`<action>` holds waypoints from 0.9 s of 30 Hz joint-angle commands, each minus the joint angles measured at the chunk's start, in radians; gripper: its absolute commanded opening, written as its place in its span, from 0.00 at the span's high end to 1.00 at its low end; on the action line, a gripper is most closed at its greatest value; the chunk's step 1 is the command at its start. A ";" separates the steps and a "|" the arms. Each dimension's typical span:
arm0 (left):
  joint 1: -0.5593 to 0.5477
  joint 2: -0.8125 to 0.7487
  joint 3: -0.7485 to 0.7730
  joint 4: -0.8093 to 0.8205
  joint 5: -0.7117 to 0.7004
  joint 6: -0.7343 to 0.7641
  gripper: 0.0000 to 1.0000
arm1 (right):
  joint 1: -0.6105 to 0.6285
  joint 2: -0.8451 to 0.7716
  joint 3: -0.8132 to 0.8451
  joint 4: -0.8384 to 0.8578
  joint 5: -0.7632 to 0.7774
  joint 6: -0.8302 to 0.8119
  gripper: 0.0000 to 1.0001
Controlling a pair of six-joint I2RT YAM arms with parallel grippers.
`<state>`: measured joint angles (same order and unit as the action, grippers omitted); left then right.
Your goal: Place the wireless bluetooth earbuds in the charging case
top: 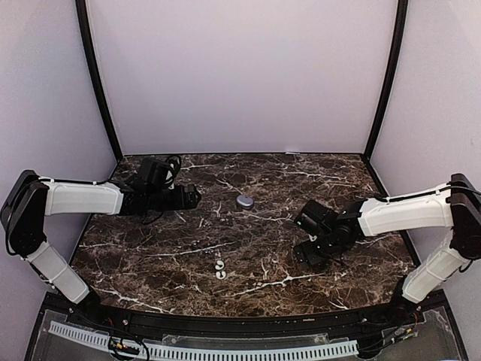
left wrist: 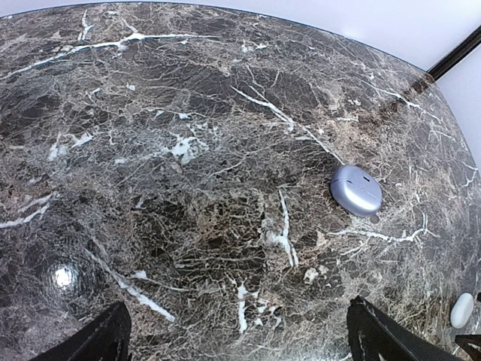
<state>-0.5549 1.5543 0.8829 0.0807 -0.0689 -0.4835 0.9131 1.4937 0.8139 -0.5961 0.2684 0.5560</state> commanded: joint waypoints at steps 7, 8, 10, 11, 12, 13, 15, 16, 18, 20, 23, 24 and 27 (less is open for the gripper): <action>-0.007 -0.009 -0.009 0.014 -0.011 -0.002 0.01 | 0.020 0.059 0.054 -0.003 0.060 0.025 0.09; -0.007 -0.007 -0.008 0.013 -0.012 -0.002 0.01 | 0.020 0.069 0.056 -0.002 0.059 0.025 0.09; -0.007 -0.007 -0.006 0.013 -0.014 -0.003 0.01 | 0.020 0.083 0.057 0.002 0.059 0.027 0.11; -0.007 -0.007 -0.006 0.013 -0.014 -0.003 0.01 | 0.020 0.090 0.058 0.003 0.060 0.027 0.11; -0.007 -0.007 -0.006 0.014 -0.014 -0.003 0.01 | 0.020 0.095 0.059 0.003 0.060 0.027 0.11; -0.007 -0.009 -0.006 0.014 -0.015 -0.003 0.01 | 0.020 0.100 0.058 0.004 0.062 0.028 0.11; -0.007 -0.008 -0.006 0.016 -0.014 -0.001 0.01 | 0.020 0.109 0.056 0.004 0.065 0.031 0.12; -0.007 -0.007 -0.006 0.016 -0.013 -0.001 0.01 | 0.020 0.116 0.056 0.004 0.068 0.031 0.12; -0.007 -0.006 -0.007 0.018 -0.011 -0.003 0.01 | 0.020 0.125 0.053 0.012 0.067 0.031 0.12; -0.007 -0.006 -0.011 0.021 -0.011 -0.003 0.01 | 0.020 0.132 0.049 0.026 0.063 0.029 0.13; -0.007 -0.007 -0.012 0.021 -0.012 -0.004 0.01 | 0.018 0.142 0.048 0.045 0.051 0.027 0.16; -0.007 -0.010 -0.012 0.020 -0.013 -0.004 0.01 | 0.017 0.145 0.048 0.049 0.047 0.026 0.16; -0.007 -0.017 -0.014 0.017 -0.017 -0.003 0.01 | 0.017 0.145 0.049 0.052 0.042 0.025 0.19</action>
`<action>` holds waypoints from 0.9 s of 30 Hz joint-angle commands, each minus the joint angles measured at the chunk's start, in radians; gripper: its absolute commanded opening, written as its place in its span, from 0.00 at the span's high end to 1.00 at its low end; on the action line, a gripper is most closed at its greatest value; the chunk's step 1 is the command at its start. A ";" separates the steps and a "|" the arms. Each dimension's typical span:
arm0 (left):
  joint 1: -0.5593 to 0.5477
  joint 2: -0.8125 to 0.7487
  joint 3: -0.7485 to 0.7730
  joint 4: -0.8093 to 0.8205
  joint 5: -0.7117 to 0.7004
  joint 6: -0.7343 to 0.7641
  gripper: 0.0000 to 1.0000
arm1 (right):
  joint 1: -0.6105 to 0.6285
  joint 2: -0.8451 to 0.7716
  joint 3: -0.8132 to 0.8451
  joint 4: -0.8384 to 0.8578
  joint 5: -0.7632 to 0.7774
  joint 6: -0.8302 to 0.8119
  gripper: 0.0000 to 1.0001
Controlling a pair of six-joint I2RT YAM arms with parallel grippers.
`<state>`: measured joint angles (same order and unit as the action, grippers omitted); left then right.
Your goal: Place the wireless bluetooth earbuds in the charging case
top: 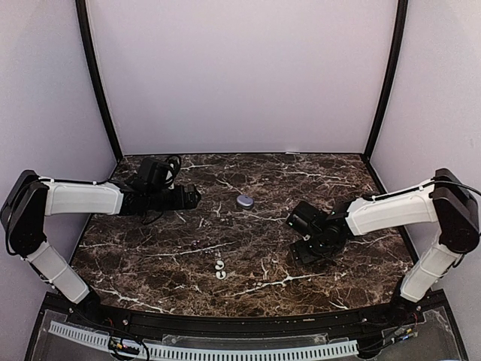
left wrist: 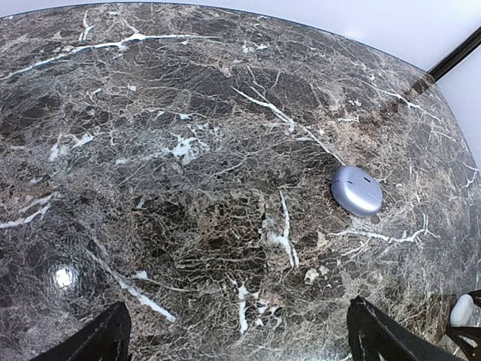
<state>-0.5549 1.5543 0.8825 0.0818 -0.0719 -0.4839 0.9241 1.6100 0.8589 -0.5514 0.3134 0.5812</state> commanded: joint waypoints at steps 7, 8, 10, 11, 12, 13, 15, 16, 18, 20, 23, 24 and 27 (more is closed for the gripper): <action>-0.007 -0.035 -0.017 0.019 -0.013 -0.003 0.01 | 0.005 -0.028 0.022 -0.010 0.022 -0.018 0.24; -0.007 -0.036 -0.019 0.020 -0.011 -0.006 0.01 | 0.005 -0.038 0.026 -0.013 0.029 -0.022 0.25; -0.007 -0.039 -0.022 0.026 -0.001 -0.009 0.01 | 0.005 -0.056 0.034 -0.010 0.040 -0.034 0.26; -0.007 -0.040 -0.024 0.032 0.007 -0.010 0.01 | 0.005 -0.071 0.039 -0.005 0.044 -0.043 0.27; -0.007 -0.041 -0.027 0.034 0.009 -0.009 0.01 | 0.005 -0.079 0.043 0.000 0.043 -0.058 0.27; -0.007 -0.042 -0.027 0.035 0.016 -0.008 0.01 | 0.005 -0.086 0.046 0.006 0.043 -0.069 0.27; -0.007 -0.044 -0.030 0.042 0.034 -0.004 0.01 | 0.006 -0.101 0.050 0.028 0.036 -0.104 0.27; -0.008 -0.045 -0.031 0.044 0.038 -0.002 0.01 | 0.007 -0.105 0.051 0.039 0.033 -0.119 0.27; -0.008 -0.045 -0.031 0.043 0.040 0.001 0.01 | 0.006 -0.094 0.064 0.030 0.040 -0.135 0.24; -0.007 -0.044 -0.030 0.035 0.038 0.003 0.01 | 0.005 -0.059 0.103 -0.047 0.062 -0.106 0.21; -0.007 -0.043 -0.030 0.033 0.041 0.001 0.01 | 0.006 -0.067 0.087 -0.074 0.026 -0.057 0.21; -0.008 -0.046 -0.032 0.036 0.043 0.000 0.01 | 0.006 -0.081 0.068 -0.068 0.015 -0.040 0.19; -0.008 -0.043 -0.032 0.039 0.047 -0.003 0.01 | 0.002 -0.101 0.023 -0.057 0.009 -0.009 0.17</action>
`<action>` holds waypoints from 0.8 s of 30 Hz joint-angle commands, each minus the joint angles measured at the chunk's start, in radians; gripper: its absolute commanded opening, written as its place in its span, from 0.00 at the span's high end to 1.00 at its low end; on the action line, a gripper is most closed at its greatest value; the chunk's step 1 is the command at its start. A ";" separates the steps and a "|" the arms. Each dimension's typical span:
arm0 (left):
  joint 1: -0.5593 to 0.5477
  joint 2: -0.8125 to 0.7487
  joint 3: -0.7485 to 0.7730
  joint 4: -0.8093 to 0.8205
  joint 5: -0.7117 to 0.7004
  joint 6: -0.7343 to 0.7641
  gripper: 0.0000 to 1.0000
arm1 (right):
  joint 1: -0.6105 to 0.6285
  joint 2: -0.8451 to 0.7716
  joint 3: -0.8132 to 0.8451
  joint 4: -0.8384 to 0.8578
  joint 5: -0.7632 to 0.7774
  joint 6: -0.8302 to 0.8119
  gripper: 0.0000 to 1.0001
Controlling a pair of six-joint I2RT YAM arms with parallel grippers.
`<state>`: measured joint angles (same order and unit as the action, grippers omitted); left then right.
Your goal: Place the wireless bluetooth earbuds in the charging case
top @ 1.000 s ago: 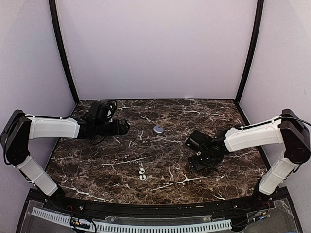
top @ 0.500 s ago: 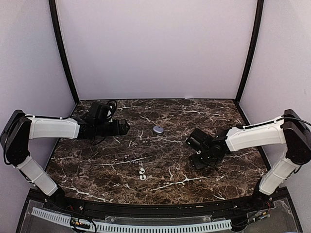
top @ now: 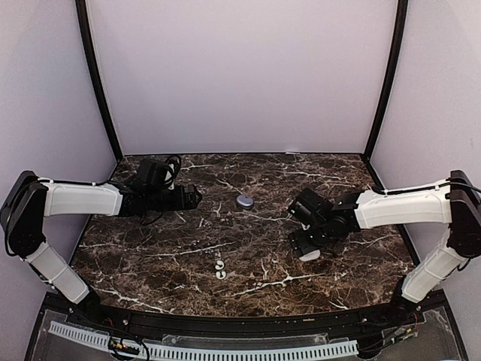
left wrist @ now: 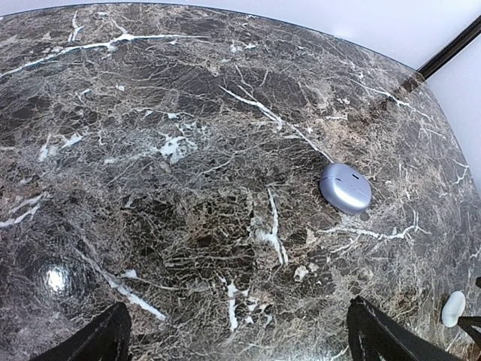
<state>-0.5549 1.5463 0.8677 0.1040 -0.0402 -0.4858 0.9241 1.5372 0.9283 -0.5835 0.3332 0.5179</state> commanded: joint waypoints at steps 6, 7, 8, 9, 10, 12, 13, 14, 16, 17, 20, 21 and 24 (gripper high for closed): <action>-0.008 -0.035 -0.015 0.017 0.020 0.000 0.01 | -0.013 0.028 -0.061 -0.001 -0.037 0.055 0.18; -0.008 -0.036 -0.015 0.015 0.020 0.001 0.01 | -0.018 0.036 -0.063 0.005 -0.040 0.055 0.18; -0.007 -0.039 -0.015 0.014 0.019 0.001 0.01 | -0.021 0.041 -0.065 0.011 -0.041 0.057 0.18; -0.008 -0.041 -0.016 0.012 0.018 0.001 0.01 | -0.025 0.045 -0.069 0.019 -0.046 0.056 0.18; -0.008 -0.044 -0.016 0.010 0.015 0.001 0.01 | -0.030 0.047 -0.074 0.030 -0.054 0.053 0.18; -0.008 -0.045 -0.018 0.007 0.008 0.003 0.01 | -0.041 0.050 -0.083 0.051 -0.074 0.049 0.19; -0.007 -0.044 -0.017 0.007 0.007 0.004 0.01 | -0.044 0.054 -0.088 0.058 -0.084 0.047 0.19; -0.008 -0.043 -0.017 0.005 0.007 0.007 0.01 | -0.046 0.058 -0.089 0.059 -0.087 0.044 0.20; -0.008 -0.040 -0.012 0.001 0.007 0.009 0.01 | -0.049 0.065 -0.092 0.060 -0.089 0.040 0.22; -0.008 -0.037 -0.009 0.001 0.006 0.009 0.01 | -0.050 0.067 -0.094 0.059 -0.091 0.039 0.23; -0.008 -0.033 -0.007 0.001 0.005 0.008 0.01 | -0.051 0.063 -0.100 0.059 -0.097 0.037 0.26; -0.008 -0.030 -0.007 0.002 0.005 0.007 0.01 | -0.053 0.062 -0.102 0.057 -0.097 0.037 0.28; -0.008 -0.023 -0.009 0.011 0.011 0.005 0.01 | -0.054 0.055 -0.104 0.060 -0.097 0.035 0.33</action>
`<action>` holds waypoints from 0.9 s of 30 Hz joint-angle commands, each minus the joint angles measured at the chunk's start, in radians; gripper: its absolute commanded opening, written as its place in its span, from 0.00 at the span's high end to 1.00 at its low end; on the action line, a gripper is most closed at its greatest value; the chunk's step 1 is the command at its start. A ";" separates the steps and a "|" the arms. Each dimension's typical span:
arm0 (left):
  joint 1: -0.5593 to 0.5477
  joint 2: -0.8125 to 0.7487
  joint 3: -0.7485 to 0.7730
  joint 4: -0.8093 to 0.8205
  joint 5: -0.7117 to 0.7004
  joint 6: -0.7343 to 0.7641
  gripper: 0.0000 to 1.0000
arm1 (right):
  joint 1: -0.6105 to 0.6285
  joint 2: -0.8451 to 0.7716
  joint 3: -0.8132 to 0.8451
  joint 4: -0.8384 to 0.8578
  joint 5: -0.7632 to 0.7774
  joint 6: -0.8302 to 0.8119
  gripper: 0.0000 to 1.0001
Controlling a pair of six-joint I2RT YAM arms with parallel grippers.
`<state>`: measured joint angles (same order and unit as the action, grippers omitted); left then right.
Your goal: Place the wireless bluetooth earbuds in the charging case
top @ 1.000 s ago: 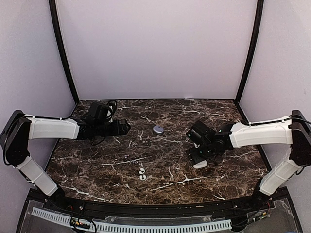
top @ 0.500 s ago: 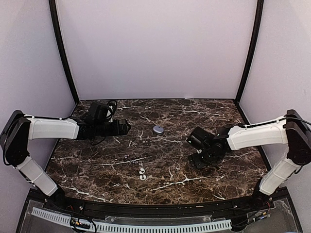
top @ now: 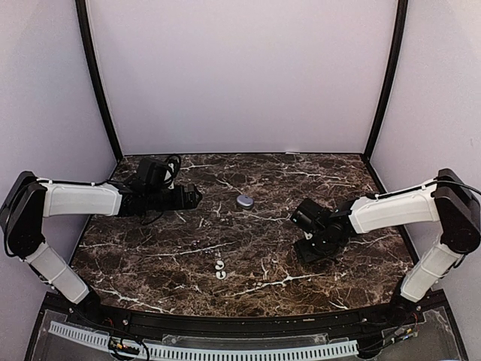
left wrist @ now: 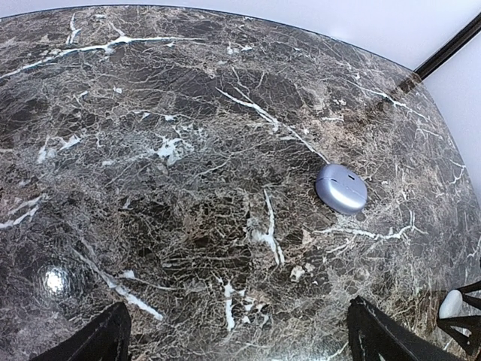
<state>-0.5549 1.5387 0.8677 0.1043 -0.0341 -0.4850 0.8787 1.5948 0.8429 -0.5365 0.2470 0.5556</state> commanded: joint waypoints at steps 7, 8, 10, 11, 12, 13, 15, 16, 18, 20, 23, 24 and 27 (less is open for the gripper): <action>-0.007 -0.014 -0.007 0.019 0.050 0.008 0.01 | 0.004 -0.042 0.027 0.021 -0.002 -0.073 0.41; -0.008 -0.016 -0.009 0.023 0.065 0.010 0.01 | 0.011 -0.052 0.041 0.024 0.001 -0.095 0.41; -0.007 -0.036 -0.021 0.042 0.120 0.014 0.02 | 0.028 -0.069 0.075 0.034 0.006 -0.169 0.41; -0.008 -0.039 -0.024 0.057 0.168 0.011 0.03 | 0.043 -0.076 0.094 0.040 0.013 -0.199 0.41; -0.008 -0.046 -0.029 0.064 0.194 0.010 0.04 | 0.055 -0.083 0.114 0.046 0.018 -0.231 0.40; -0.008 -0.049 -0.032 0.077 0.254 0.005 0.06 | 0.064 -0.090 0.133 0.052 0.019 -0.261 0.39; -0.008 -0.052 -0.040 0.095 0.345 -0.011 0.09 | 0.078 -0.109 0.164 0.079 0.002 -0.321 0.38; -0.007 -0.053 -0.042 0.101 0.378 -0.016 0.10 | 0.085 -0.120 0.180 0.094 -0.013 -0.349 0.38; -0.008 -0.053 -0.050 0.123 0.472 -0.042 0.12 | 0.098 -0.146 0.198 0.127 -0.041 -0.398 0.38; -0.012 -0.055 -0.060 0.160 0.560 -0.068 0.15 | 0.114 -0.163 0.217 0.162 -0.068 -0.441 0.38; -0.034 -0.054 -0.065 0.210 0.649 -0.113 0.20 | 0.150 -0.178 0.245 0.187 -0.100 -0.505 0.37; -0.039 -0.047 -0.059 0.215 0.665 -0.123 0.21 | 0.163 -0.179 0.255 0.193 -0.108 -0.528 0.37; -0.078 -0.029 -0.036 0.222 0.716 -0.147 0.25 | 0.201 -0.165 0.278 0.197 -0.104 -0.585 0.37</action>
<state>-0.5907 1.5230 0.8185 0.2684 0.5407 -0.5835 1.0332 1.4269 1.0817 -0.3935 0.1722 0.0895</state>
